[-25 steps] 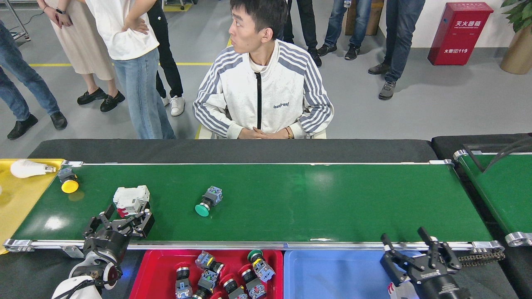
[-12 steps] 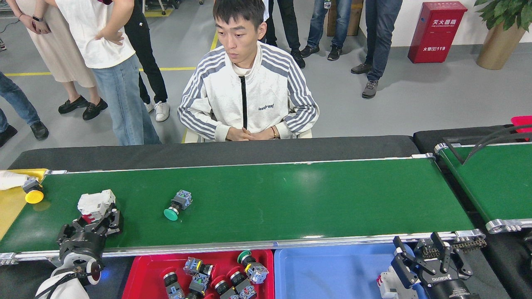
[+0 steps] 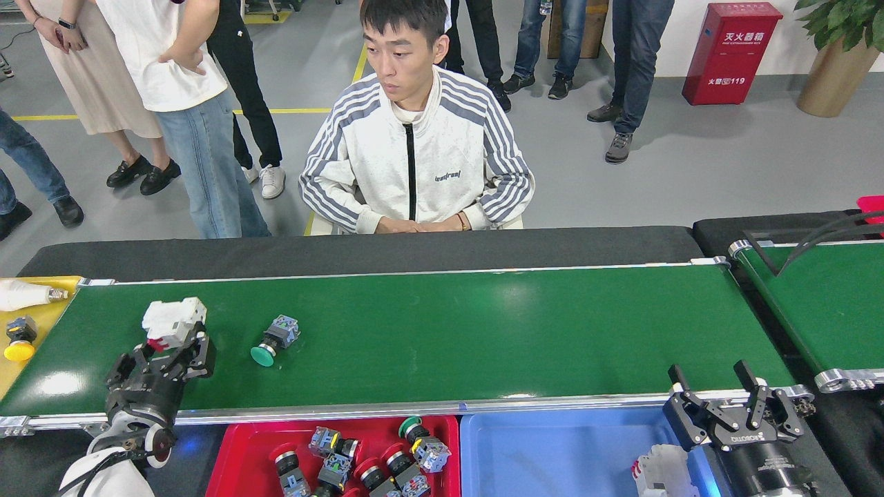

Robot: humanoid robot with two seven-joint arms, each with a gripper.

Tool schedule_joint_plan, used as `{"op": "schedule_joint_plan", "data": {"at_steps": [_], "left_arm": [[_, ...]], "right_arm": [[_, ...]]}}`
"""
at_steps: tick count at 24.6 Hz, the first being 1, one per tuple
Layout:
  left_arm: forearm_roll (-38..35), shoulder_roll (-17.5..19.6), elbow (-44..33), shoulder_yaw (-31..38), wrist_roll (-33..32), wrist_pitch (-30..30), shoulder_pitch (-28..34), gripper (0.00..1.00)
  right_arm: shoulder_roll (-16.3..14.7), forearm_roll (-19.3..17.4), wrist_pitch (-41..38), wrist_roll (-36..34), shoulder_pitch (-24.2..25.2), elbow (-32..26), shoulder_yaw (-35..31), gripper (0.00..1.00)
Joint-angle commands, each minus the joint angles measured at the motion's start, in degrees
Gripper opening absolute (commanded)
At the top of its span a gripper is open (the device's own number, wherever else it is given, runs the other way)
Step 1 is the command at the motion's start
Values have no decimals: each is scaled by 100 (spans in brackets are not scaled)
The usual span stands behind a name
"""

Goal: Pick switch part from conveyor to tray

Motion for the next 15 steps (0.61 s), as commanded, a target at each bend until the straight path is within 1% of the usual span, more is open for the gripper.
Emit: {"op": "schedule_joint_plan", "data": {"at_steps": [1,4,6,7,9,10,11,13,14,15], "left_arm": [[-15,-109,-762,-380,4,-642,257,12],[-24,-180,-1906,-1171,-31,-1284,1154,12],[-76,-356,-2442,-1891,-66,-1407,1611,13],[-85,-382,-2592,-2147,-84,-1407,1708,14],[-120,-452,-2820,-2736,-216,-1363,1813,21],[-155,-558,-2873,-2955,-313,-1345,1831,24],[-235,-742,-2899,-3149,-453,-1310,1857,33],[-402,-1155,-2873,-3237,-752,-1143,1866,71],[-525,-1322,-2873,-3245,-858,-1003,1875,94],[-595,-1410,-2882,-3281,-866,-906,1884,100]], "right_arm": [[-45,42,396,6,18,-103,180,100],[-71,42,379,-21,106,-94,260,100],[-71,16,308,-21,114,-94,260,100],[-71,7,273,-21,106,-94,260,100],[-80,-28,256,-21,106,-103,251,100],[-107,-46,247,-21,106,-103,251,100],[-159,-55,247,-21,106,-111,251,100],[-194,-63,220,-21,106,-111,251,100],[-194,-72,194,-21,106,-111,251,100],[-203,-81,176,-21,114,-111,251,100]]}}
